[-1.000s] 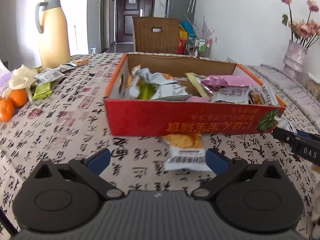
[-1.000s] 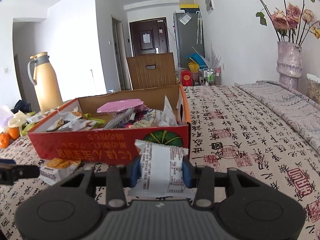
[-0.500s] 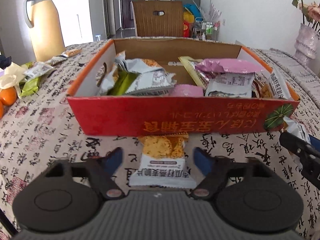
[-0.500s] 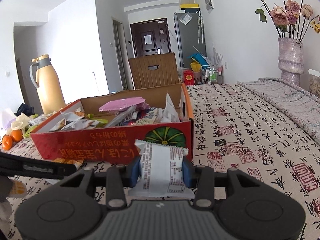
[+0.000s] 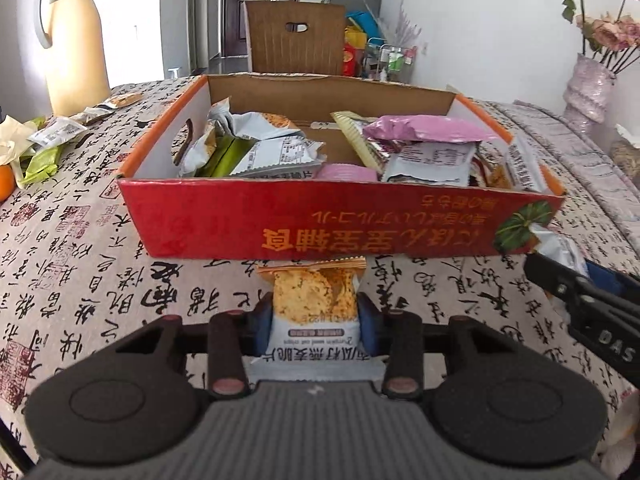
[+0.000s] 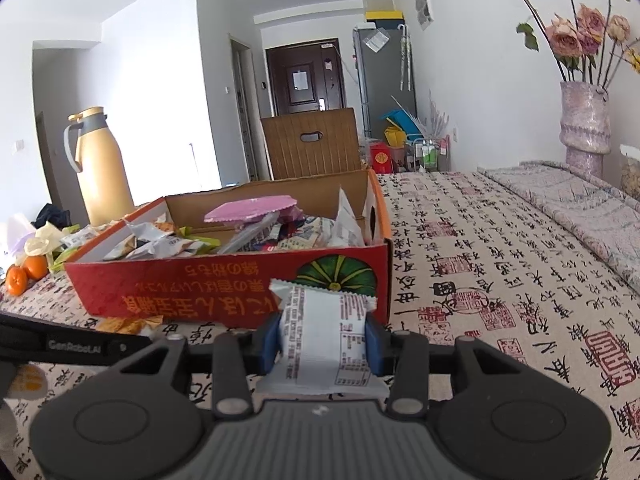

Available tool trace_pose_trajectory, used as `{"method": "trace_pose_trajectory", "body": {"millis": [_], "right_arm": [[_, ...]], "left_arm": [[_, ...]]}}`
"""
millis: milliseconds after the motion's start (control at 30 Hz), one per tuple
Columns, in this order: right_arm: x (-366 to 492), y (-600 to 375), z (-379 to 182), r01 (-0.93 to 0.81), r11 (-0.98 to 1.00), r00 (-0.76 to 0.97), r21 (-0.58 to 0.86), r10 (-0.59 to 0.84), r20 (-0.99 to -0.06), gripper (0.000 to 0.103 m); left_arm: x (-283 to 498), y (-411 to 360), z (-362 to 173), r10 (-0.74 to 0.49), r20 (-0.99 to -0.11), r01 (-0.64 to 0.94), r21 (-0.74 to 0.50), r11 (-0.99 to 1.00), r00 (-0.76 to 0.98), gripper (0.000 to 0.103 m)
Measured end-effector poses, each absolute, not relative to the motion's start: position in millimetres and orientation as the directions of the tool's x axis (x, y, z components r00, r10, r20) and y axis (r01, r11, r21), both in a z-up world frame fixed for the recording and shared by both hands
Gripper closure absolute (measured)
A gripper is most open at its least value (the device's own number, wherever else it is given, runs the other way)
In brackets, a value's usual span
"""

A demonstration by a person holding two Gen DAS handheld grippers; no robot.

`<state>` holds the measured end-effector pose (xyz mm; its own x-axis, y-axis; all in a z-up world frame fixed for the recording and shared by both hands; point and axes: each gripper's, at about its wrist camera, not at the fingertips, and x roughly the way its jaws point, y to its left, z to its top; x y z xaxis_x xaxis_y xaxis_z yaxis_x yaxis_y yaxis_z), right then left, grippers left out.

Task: Organize snacks
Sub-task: 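Carry both packets over the box and open both tools to drop them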

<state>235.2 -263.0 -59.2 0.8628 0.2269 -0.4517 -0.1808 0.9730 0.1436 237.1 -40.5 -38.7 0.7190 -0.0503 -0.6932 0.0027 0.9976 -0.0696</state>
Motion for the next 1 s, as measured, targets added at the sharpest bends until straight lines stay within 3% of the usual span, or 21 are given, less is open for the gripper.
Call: {"method": "trace_pose_trajectory", "body": {"millis": [533, 1000], "right_arm": [[232, -244, -3, -0.248, 0.961, 0.894, 0.123, 0.276, -0.352, 0.061], [290, -213, 21, -0.253, 0.963, 0.905, 0.091, 0.269, -0.329, 0.061]], "left_arm": [[212, -19, 37, -0.115, -0.508, 0.086, -0.081, 0.993, 0.854, 0.061], [265, 6, 57, -0.054, -0.456, 0.024, -0.072, 0.997, 0.888, 0.061]]}}
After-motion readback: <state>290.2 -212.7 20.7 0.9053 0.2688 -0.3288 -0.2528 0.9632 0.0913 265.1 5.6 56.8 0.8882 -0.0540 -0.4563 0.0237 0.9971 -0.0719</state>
